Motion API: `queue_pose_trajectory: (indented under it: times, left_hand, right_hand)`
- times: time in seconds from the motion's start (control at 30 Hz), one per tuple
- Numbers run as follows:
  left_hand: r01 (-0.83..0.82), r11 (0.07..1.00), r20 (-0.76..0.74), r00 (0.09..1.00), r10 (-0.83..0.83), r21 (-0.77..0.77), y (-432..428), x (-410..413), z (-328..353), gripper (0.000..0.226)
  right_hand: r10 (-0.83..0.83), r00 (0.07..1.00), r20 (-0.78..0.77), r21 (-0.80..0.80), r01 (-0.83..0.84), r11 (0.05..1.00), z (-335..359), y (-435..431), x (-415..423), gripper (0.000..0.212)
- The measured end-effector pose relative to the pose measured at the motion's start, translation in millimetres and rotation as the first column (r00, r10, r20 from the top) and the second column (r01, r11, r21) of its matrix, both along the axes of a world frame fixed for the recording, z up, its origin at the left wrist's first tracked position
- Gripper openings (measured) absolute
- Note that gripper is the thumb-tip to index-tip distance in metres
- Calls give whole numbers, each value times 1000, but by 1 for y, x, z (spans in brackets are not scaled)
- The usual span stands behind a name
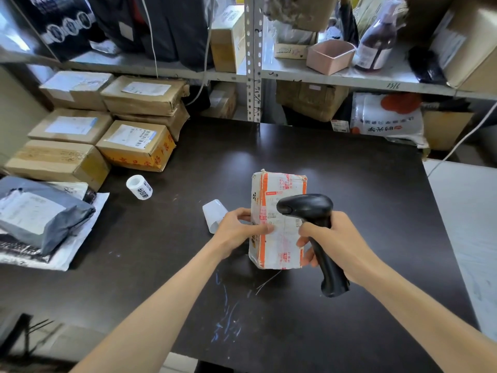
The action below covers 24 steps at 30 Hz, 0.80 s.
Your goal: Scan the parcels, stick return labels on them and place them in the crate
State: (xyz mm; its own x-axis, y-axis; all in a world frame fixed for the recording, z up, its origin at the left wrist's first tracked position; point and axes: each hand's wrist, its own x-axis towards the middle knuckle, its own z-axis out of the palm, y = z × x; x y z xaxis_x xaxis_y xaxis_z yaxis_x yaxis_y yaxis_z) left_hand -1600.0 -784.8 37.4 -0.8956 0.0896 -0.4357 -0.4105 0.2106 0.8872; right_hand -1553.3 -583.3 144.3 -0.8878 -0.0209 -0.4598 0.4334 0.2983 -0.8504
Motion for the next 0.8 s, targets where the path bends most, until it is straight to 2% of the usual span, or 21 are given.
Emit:
queue_pose_trajectory:
  times: [0.23,0.4,0.63,0.8]
  left_hand:
    - [-21,998,66,998,17,54,-2,0,-1,48]
    - [-13,999,69,998,10,42,-1,-3,-1,43]
    - [1,999,91,996,-4,35,-2,-6,-2,47]
    - [61,997,151,986,-67,41,-3,-8,-7,51]
  right_hand:
    - [23,1000,14,-17,-23,1000,9,0,4,12]
    - [35,999,-4,-31,-35,999,16,-1,5,11]
    - [34,999,12,-49,-33,998,16,0,5,12]
    - [-68,997,-23,9,68,998,-3,4,-3,7]
